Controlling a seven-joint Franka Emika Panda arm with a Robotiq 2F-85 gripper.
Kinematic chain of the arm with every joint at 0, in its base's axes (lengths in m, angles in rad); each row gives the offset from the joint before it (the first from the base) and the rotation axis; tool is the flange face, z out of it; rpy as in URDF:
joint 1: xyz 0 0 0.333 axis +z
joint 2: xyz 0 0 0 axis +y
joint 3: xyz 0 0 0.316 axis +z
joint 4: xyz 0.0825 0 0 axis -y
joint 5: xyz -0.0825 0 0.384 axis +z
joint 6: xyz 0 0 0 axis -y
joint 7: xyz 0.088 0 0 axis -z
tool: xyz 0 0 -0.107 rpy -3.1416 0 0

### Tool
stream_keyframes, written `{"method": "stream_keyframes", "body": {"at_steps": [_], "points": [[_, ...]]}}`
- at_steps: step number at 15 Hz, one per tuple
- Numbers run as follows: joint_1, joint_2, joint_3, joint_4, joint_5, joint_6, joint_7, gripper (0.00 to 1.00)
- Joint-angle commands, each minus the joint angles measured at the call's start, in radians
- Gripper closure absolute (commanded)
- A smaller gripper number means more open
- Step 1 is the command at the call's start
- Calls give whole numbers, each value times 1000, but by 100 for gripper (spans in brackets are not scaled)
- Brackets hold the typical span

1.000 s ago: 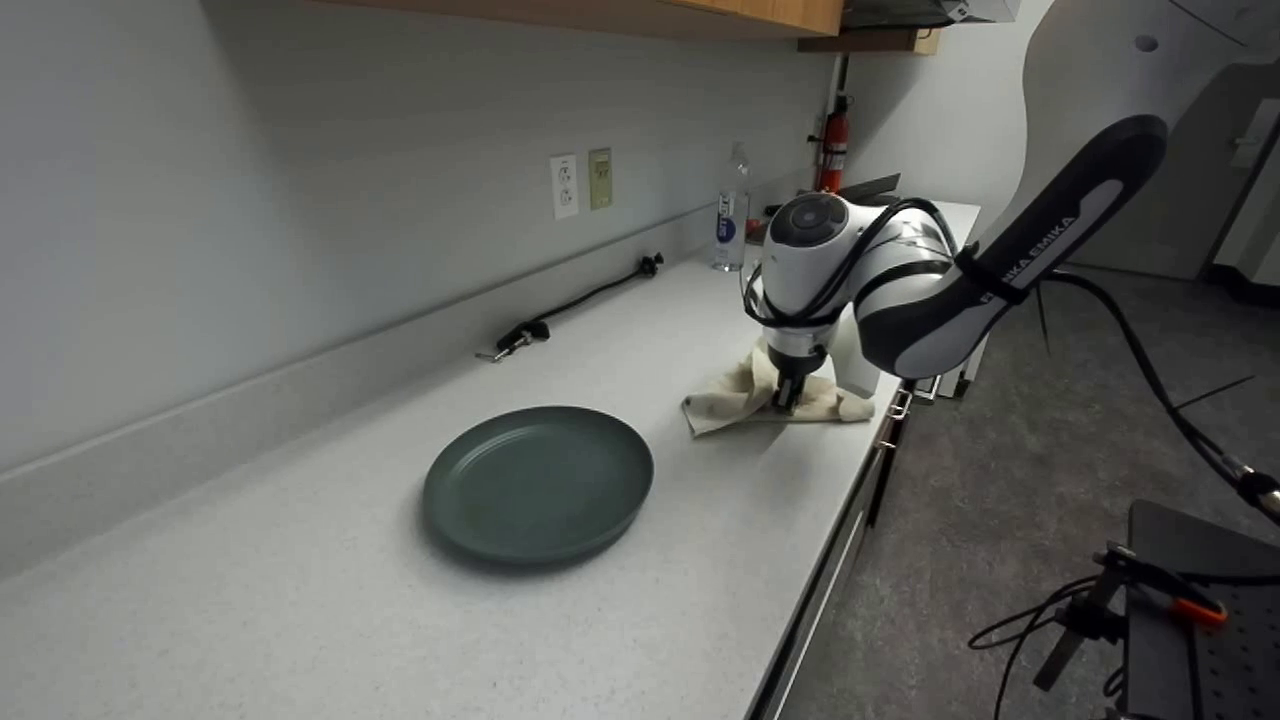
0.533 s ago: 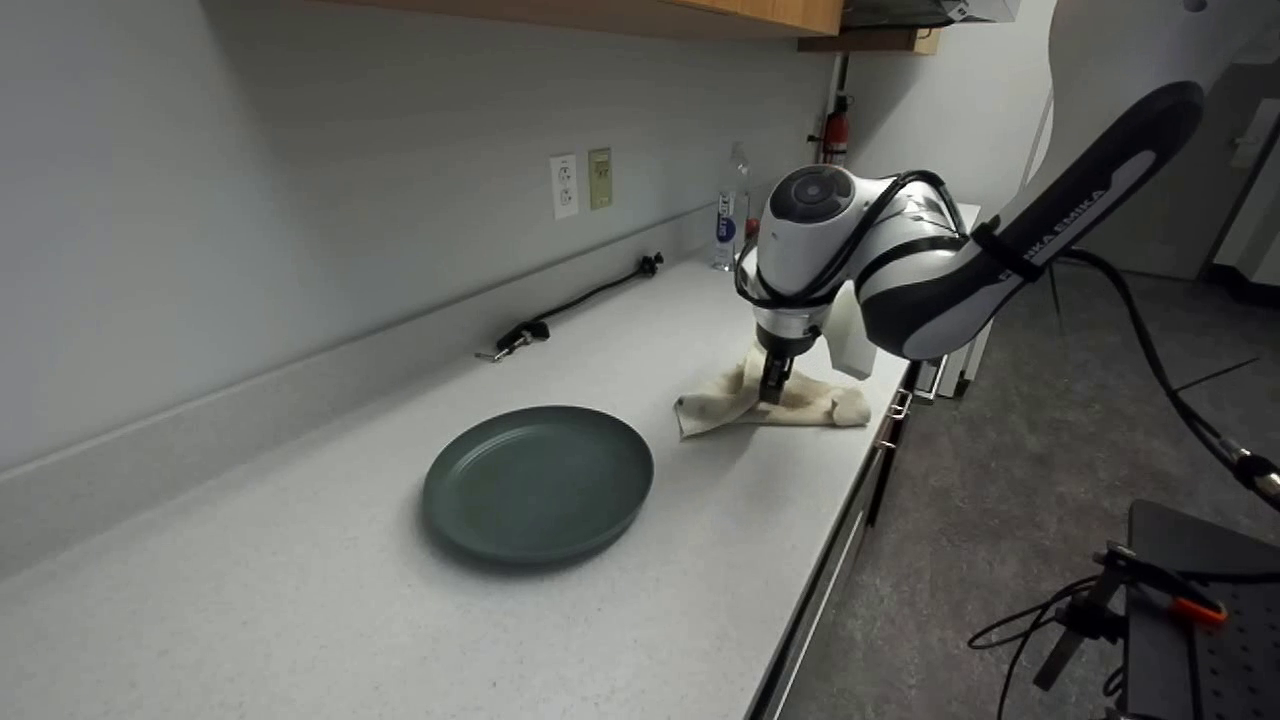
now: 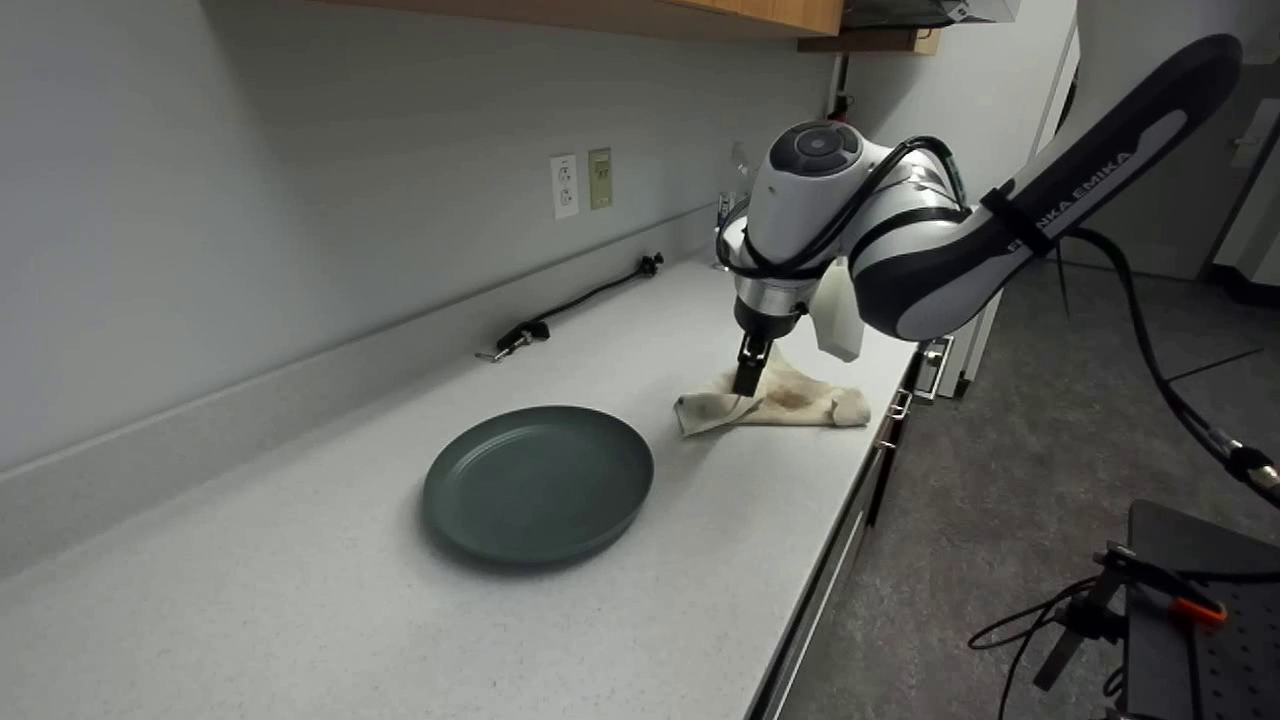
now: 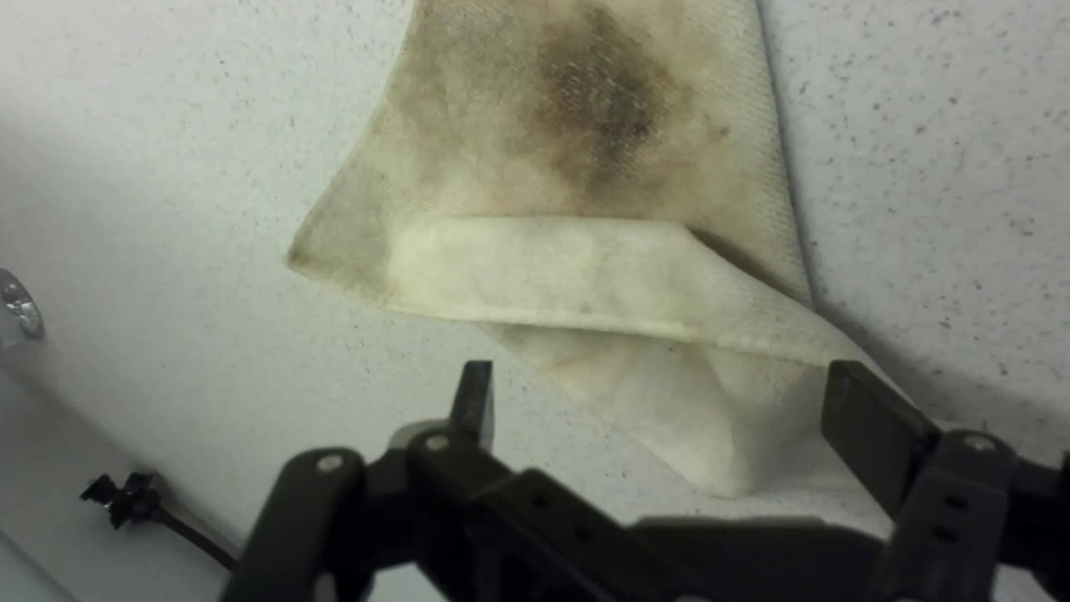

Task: Fold the towel into a triangle twice

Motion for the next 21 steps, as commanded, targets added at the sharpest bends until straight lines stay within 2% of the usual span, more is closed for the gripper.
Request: {"method": "stream_keyframes", "body": {"at_steps": [1, 3, 6, 13, 17, 18, 19, 21], "points": [[-81, 13, 84, 4, 166, 35, -183, 0], [-78, 24, 86, 22, 230, 11, -209, 0], [-55, 43, 58, 48, 272, -15, -178, 0], [-16, 96, -10, 105, 387, -45, 31, 0], [19, 110, -54, 112, 417, -69, 179, 0], [26, 112, -60, 112, 424, -78, 206, 2], [33, 115, -66, 114, 425, -86, 230, 25], [37, 117, -66, 117, 434, -100, 265, 30]]}}
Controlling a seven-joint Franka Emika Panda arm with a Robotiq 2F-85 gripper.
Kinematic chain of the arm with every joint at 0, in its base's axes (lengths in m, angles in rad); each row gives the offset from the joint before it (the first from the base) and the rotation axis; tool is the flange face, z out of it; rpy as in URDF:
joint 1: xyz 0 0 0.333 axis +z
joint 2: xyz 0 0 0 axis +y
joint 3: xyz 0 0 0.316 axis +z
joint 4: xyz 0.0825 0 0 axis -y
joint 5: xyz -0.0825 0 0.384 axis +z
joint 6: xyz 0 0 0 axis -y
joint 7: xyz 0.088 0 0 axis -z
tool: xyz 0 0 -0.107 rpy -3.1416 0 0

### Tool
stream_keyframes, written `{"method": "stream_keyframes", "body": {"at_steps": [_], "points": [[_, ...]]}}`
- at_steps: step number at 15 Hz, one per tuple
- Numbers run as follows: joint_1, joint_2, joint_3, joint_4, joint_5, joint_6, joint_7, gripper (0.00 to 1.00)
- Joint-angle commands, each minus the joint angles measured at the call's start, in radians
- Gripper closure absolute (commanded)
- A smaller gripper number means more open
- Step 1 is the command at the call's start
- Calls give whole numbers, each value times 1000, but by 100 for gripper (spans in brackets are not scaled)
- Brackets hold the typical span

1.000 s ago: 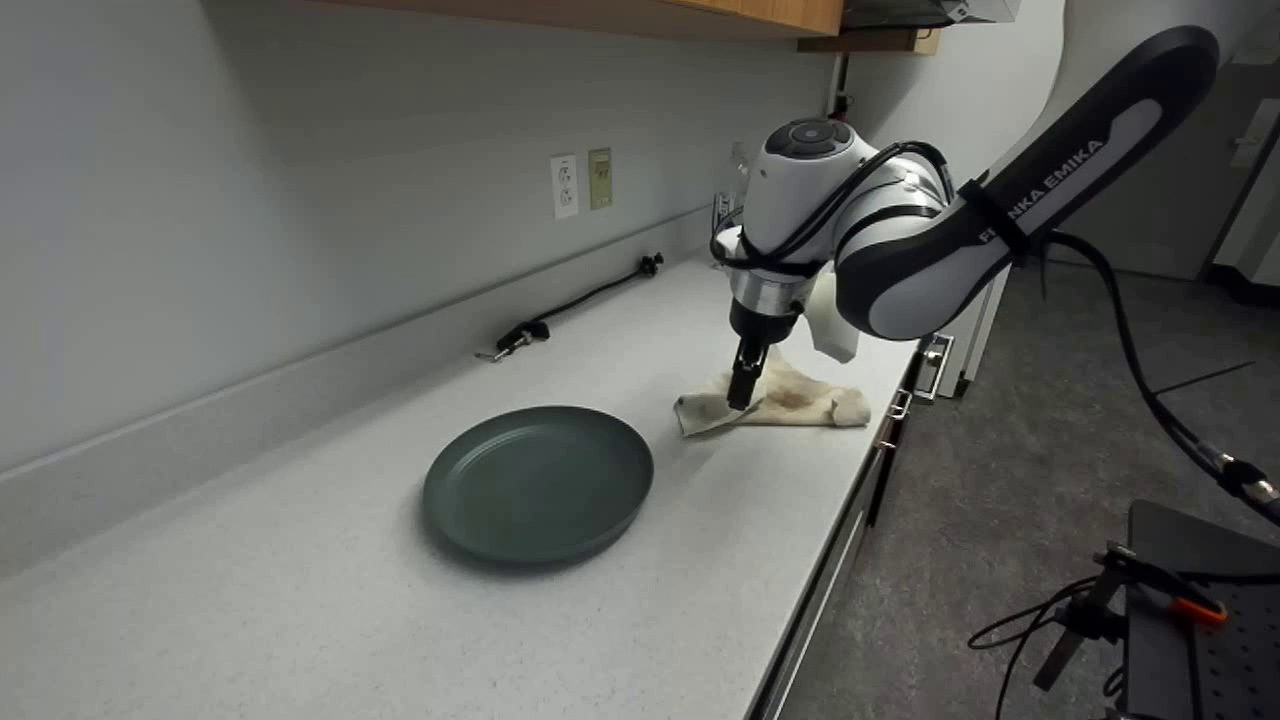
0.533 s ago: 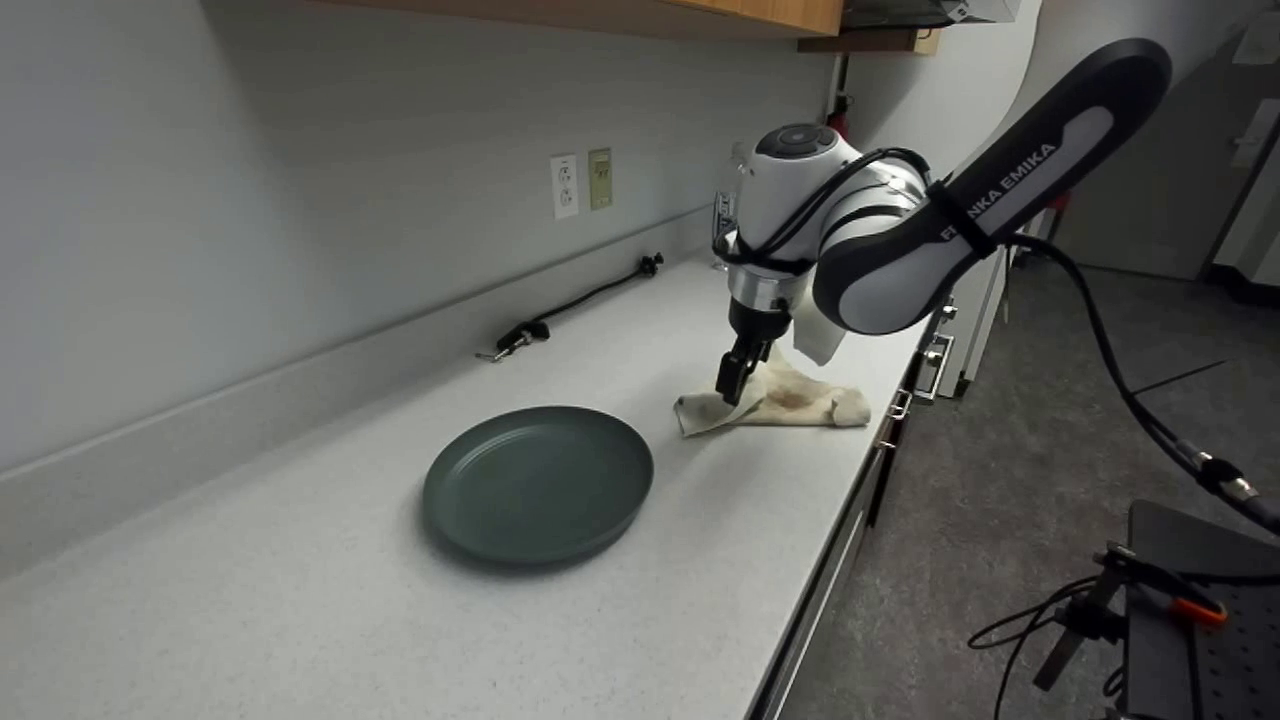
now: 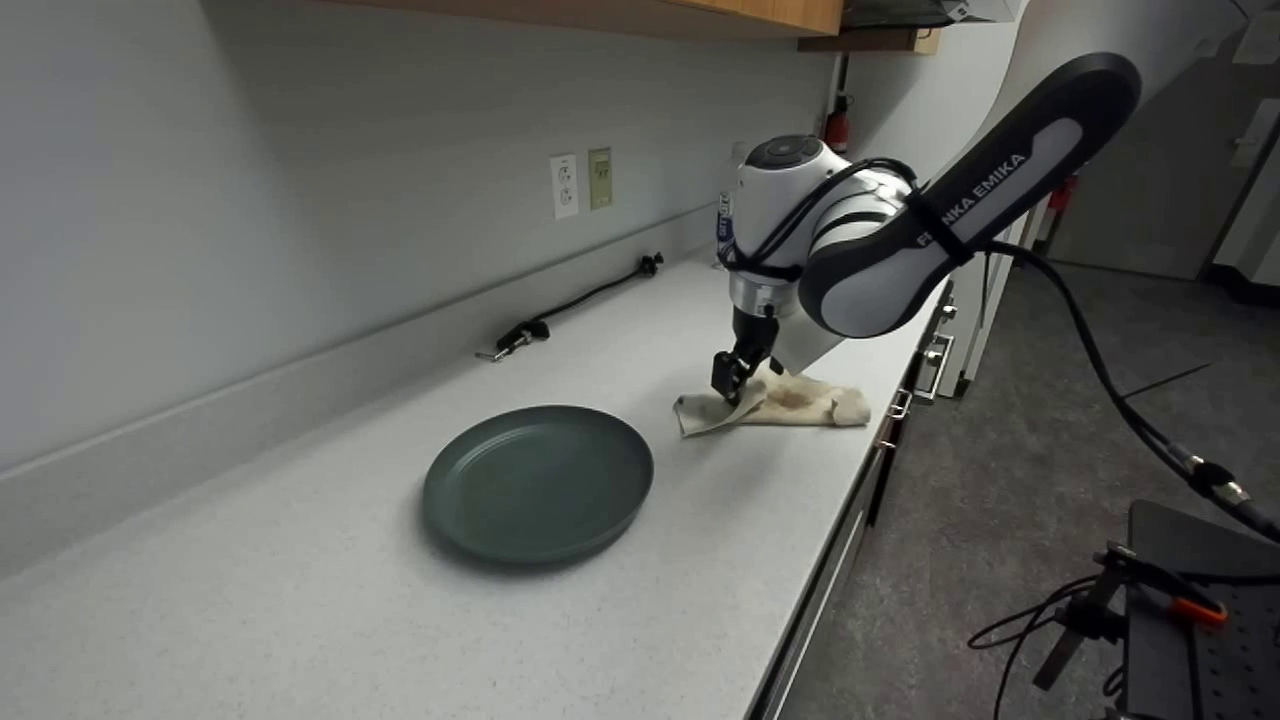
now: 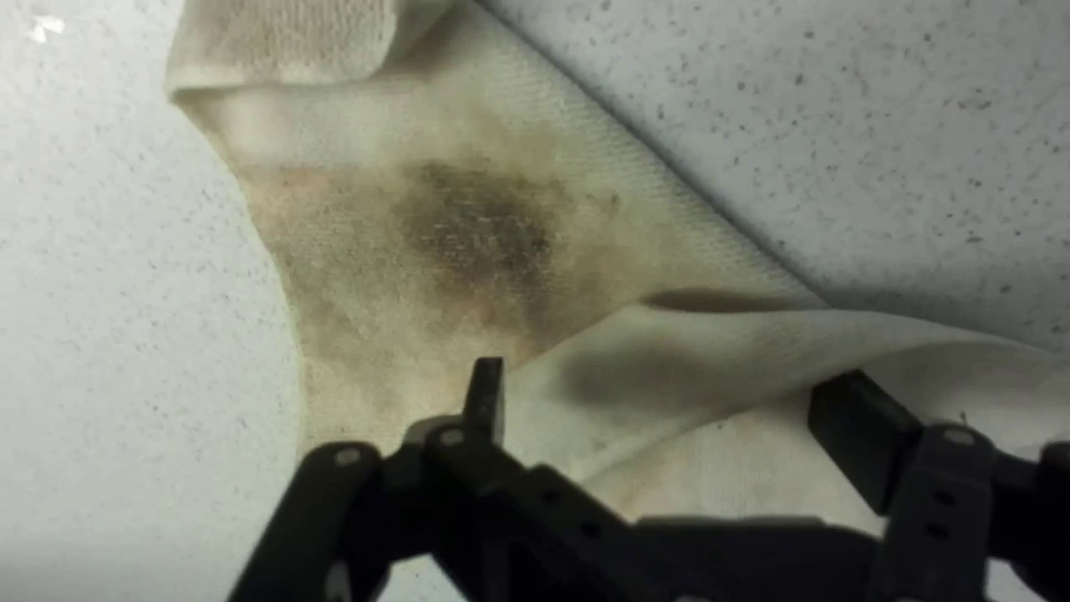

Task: Fold the towel into a triangle twice

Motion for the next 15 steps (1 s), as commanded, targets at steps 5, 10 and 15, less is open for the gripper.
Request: {"method": "stream_keyframes", "body": {"at_steps": [5, 10, 15], "points": [[37, 18, -17, 40, 28, -58, 115, 69], [40, 25, -26, 75, 9, -62, 146, 100], [65, 32, -54, 114, -38, -40, 200, 100]]}}
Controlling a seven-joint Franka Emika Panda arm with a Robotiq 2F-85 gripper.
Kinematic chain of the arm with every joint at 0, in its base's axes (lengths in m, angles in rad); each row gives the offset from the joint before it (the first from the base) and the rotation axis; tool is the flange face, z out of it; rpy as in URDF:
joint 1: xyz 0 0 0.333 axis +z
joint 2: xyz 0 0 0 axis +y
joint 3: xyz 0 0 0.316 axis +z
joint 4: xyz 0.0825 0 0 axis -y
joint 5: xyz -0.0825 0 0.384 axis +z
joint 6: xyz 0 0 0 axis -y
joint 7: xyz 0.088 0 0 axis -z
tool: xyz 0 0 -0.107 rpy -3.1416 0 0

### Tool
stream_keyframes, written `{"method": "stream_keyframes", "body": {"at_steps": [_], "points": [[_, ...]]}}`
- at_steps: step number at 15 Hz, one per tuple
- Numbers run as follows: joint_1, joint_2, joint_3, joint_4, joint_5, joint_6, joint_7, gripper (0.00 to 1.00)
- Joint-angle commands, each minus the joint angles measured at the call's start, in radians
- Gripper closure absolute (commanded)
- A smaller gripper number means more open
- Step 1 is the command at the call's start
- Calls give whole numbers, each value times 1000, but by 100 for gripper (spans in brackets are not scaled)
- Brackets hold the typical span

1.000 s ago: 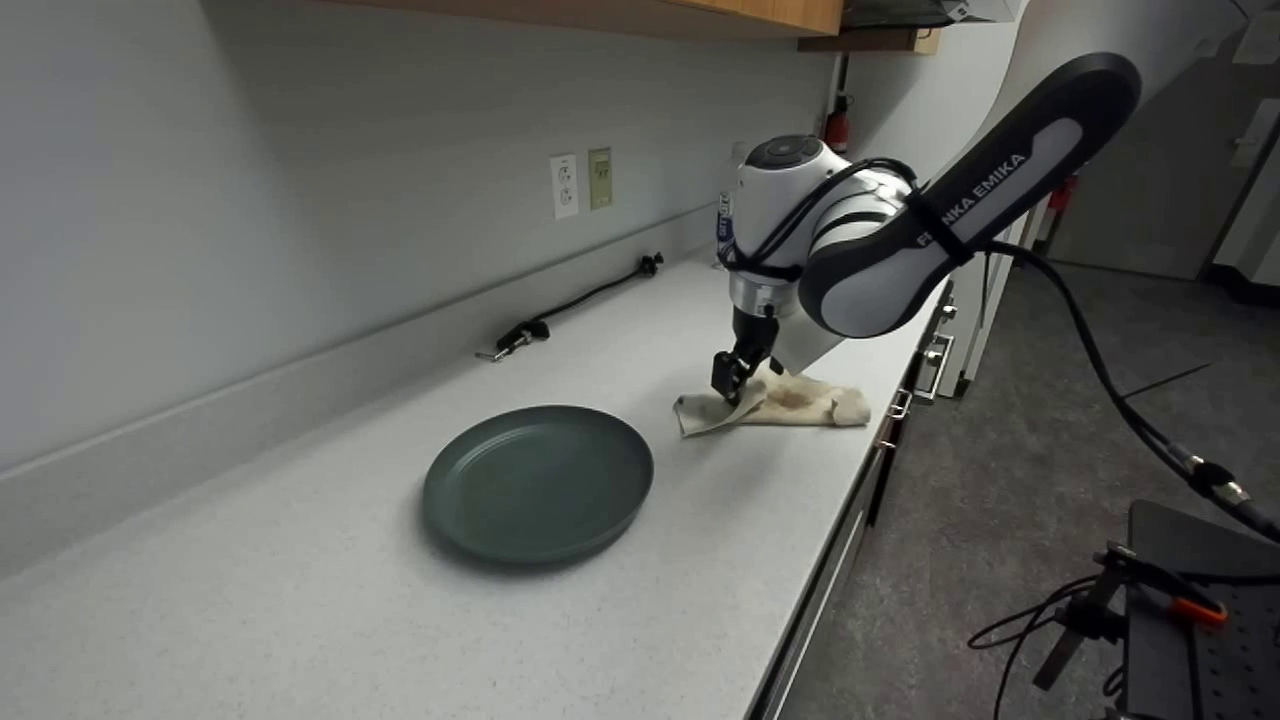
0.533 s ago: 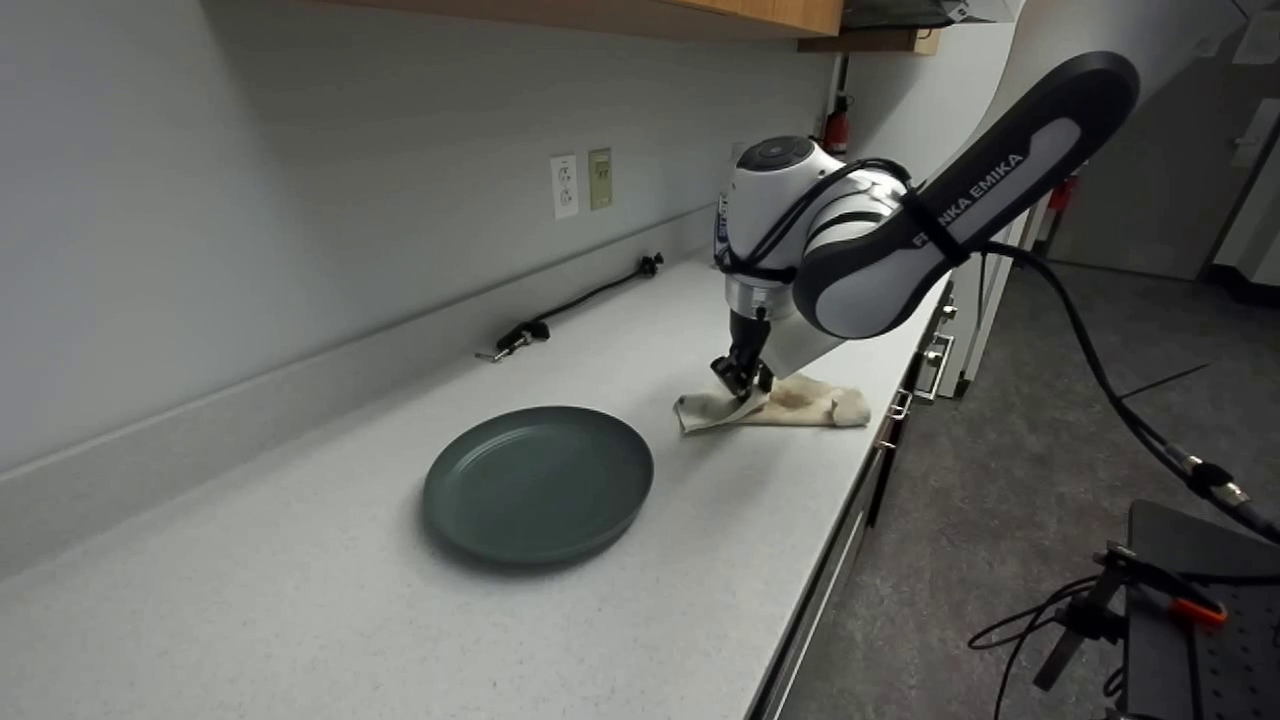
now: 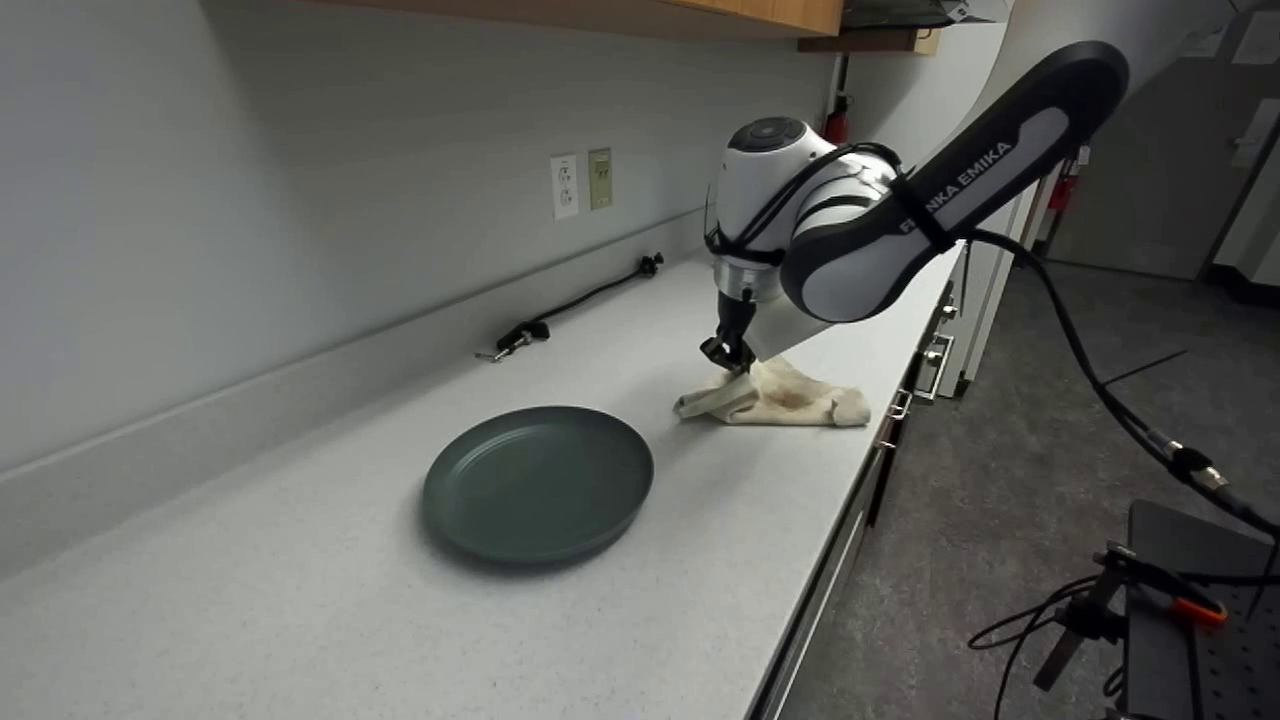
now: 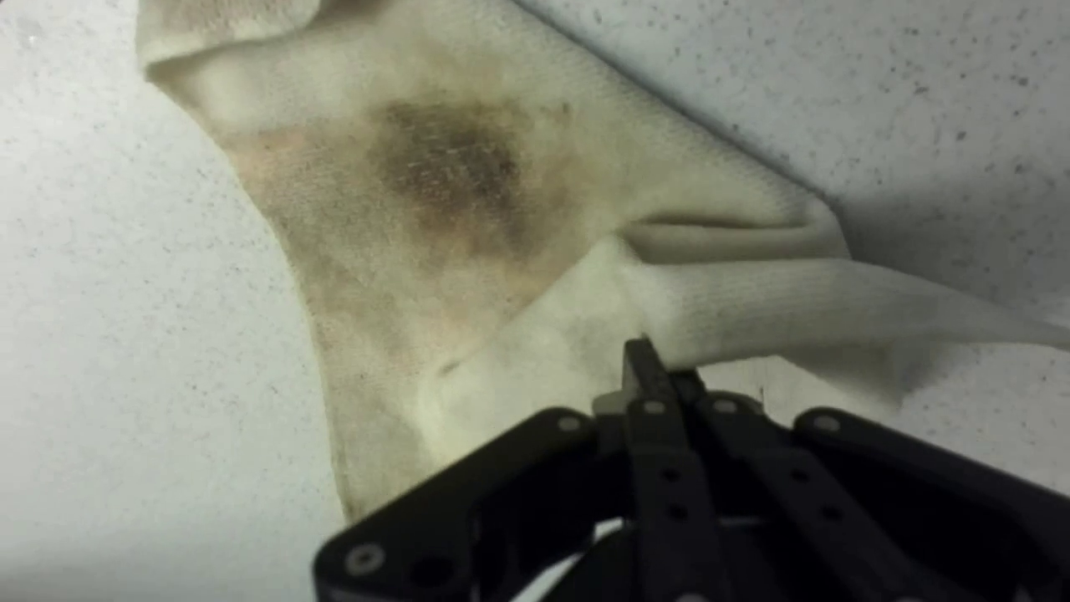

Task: Fold the towel into a triangle twice

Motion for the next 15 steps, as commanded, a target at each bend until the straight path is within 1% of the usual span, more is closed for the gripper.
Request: {"method": "stream_keyframes", "body": {"at_steps": [1, 5, 11, 14, 15], "points": [[43, 25, -43, 52, -41, 3, 64, 100], [74, 72, -71, 91, -108, 17, 150, 100], [94, 147, -80, 149, -135, 25, 255, 100], [114, 172, -105, 176, -160, 39, 305, 100], [127, 179, -123, 185, -181, 41, 332, 100]]}}
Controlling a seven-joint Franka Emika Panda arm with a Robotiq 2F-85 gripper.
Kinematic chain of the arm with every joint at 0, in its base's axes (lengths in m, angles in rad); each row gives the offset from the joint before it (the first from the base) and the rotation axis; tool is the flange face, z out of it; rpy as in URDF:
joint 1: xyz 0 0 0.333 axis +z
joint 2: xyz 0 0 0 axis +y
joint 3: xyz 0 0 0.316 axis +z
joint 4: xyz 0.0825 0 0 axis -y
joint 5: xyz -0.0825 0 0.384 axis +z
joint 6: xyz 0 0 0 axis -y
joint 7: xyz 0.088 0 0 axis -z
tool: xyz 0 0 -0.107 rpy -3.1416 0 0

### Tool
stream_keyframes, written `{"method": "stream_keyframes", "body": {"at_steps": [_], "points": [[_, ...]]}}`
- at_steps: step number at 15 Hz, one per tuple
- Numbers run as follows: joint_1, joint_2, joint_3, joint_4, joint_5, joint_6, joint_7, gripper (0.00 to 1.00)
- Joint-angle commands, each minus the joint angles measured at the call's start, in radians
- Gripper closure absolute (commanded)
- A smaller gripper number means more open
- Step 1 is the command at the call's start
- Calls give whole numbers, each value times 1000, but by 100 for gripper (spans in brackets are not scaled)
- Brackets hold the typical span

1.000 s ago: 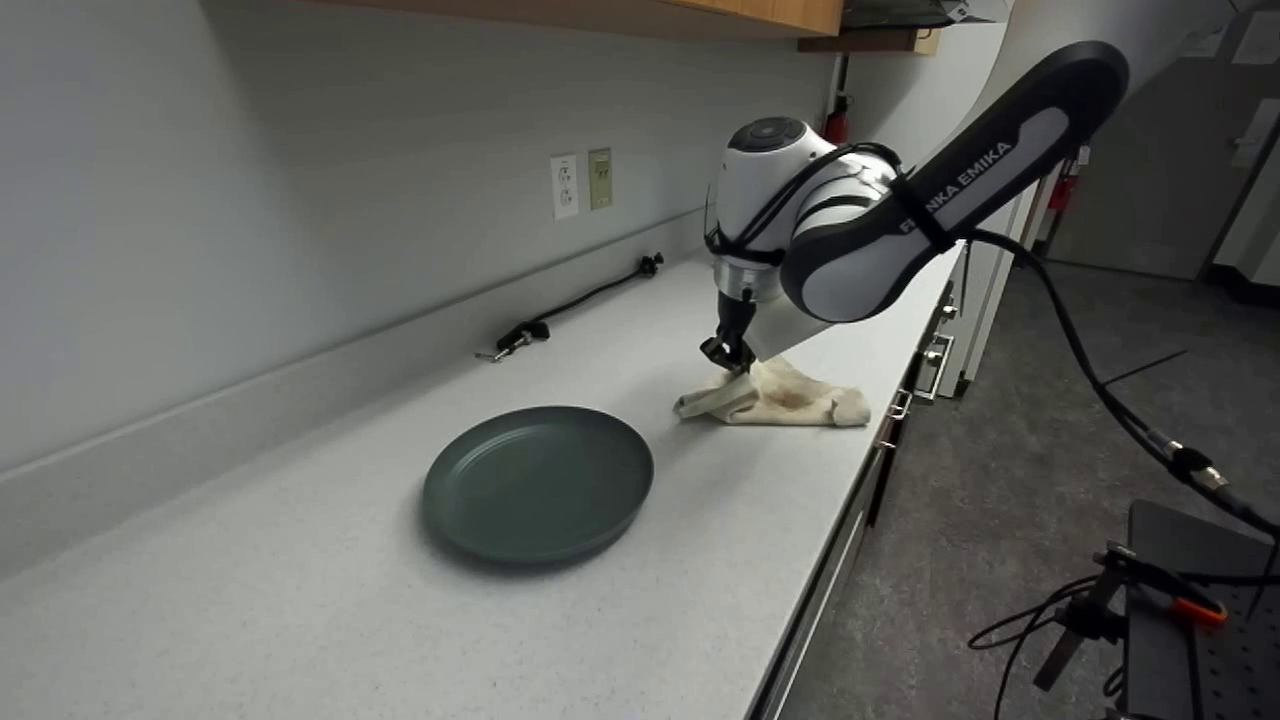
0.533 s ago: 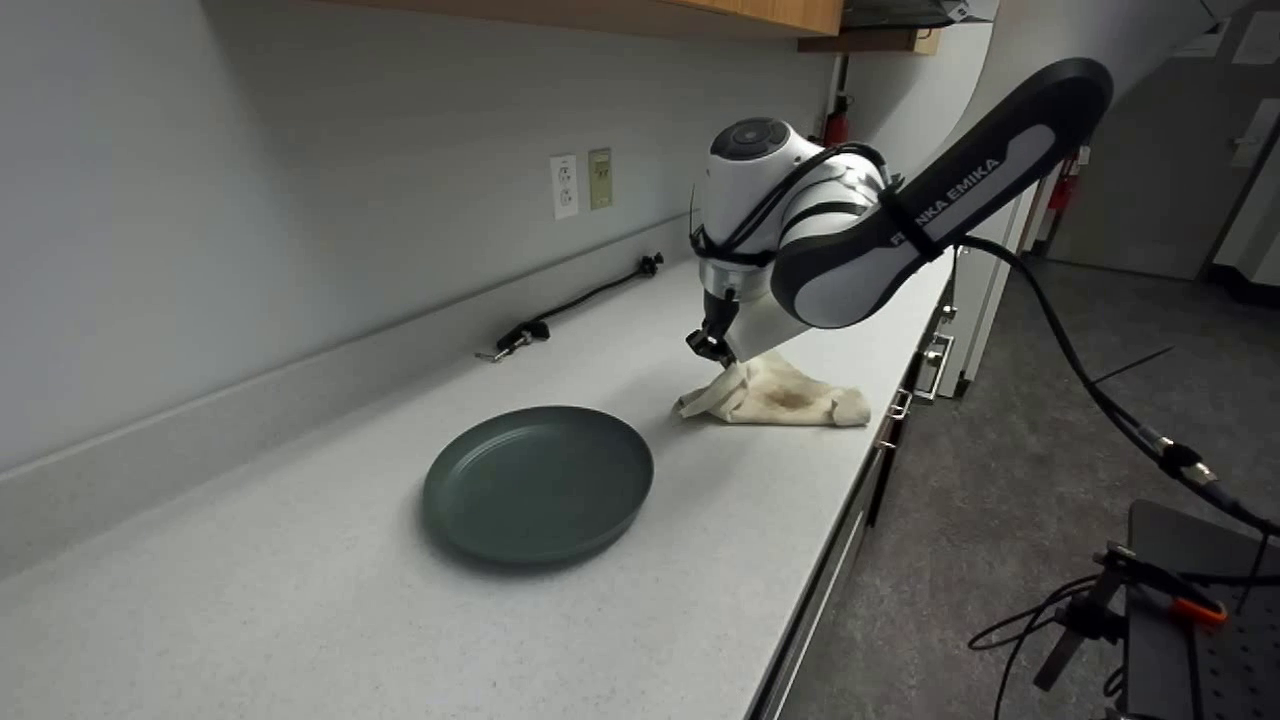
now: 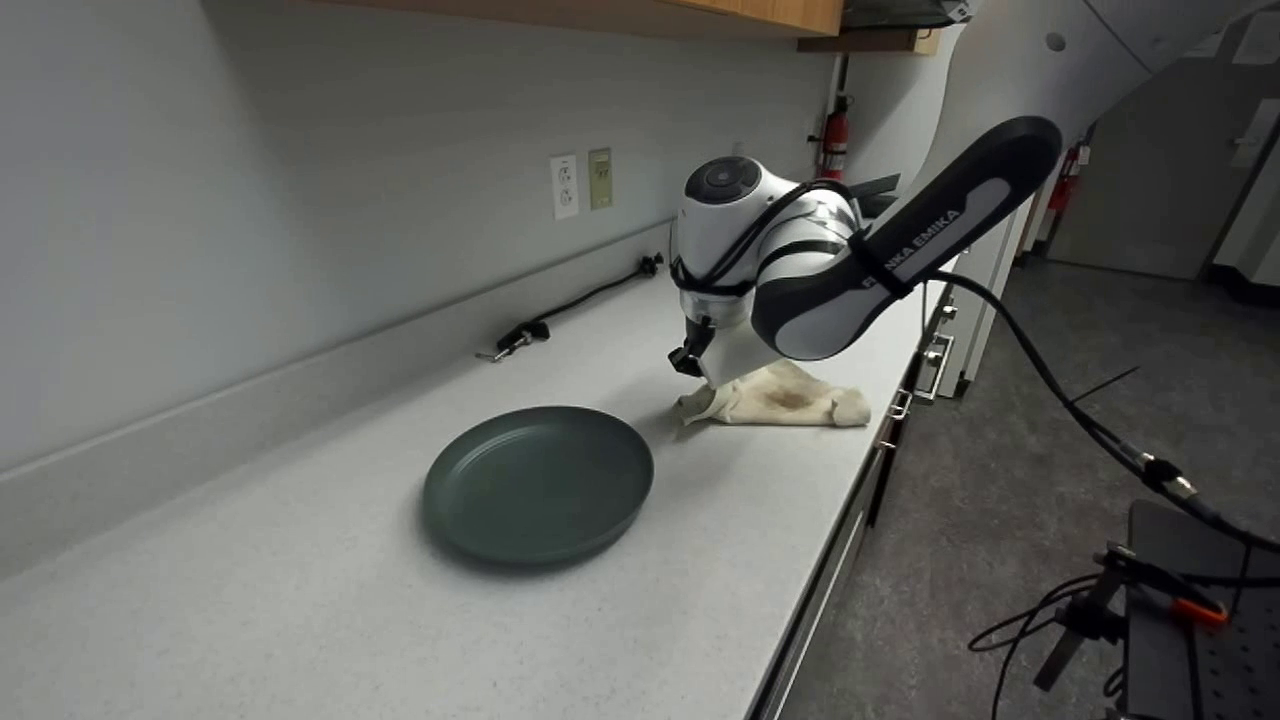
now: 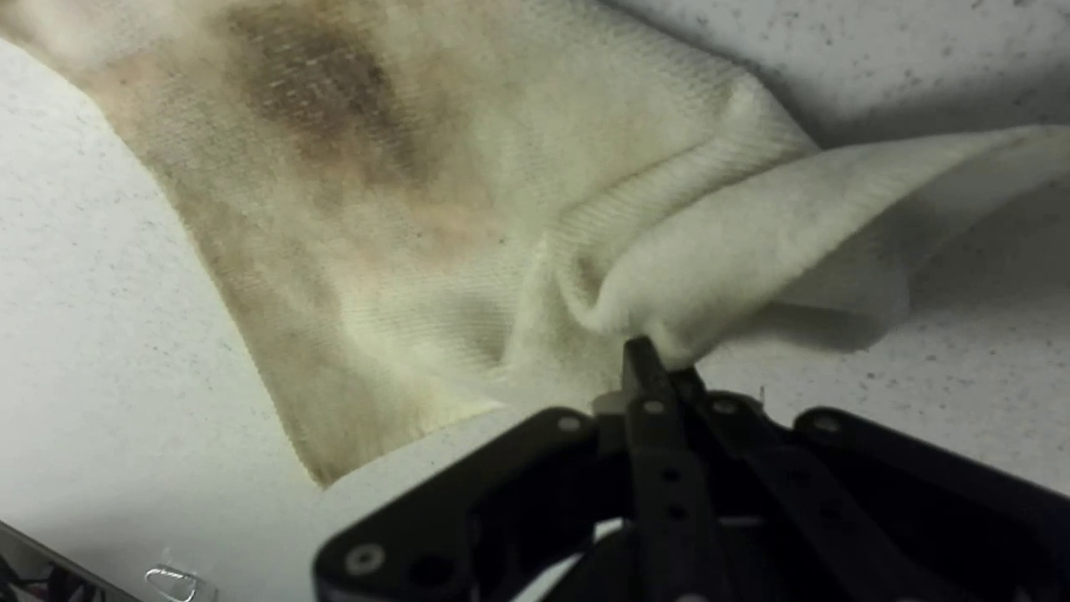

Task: Fold the towel into a triangle twice

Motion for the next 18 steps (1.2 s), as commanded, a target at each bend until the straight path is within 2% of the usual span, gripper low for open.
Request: {"method": "stream_keyframes", "body": {"at_steps": [1, 3, 4, 5, 7, 11, 14, 16, 18], "points": [[46, 45, -62, 61, -70, 16, 97, 100], [45, 53, -64, 75, -87, 6, 121, 100], [40, 54, -60, 79, -88, 3, 127, 95], [35, 56, -55, 81, -87, 0, 129, 71], [32, 58, -53, 83, -86, -1, 129, 68], [59, 43, -78, 72, -144, 4, 155, 38], [86, 15, -101, 55, -269, 1, 225, 16], [82, -4, -88, 46, -347, -11, 259, 2], [42, -27, -35, 28, -388, 6, 223, 0]]}}
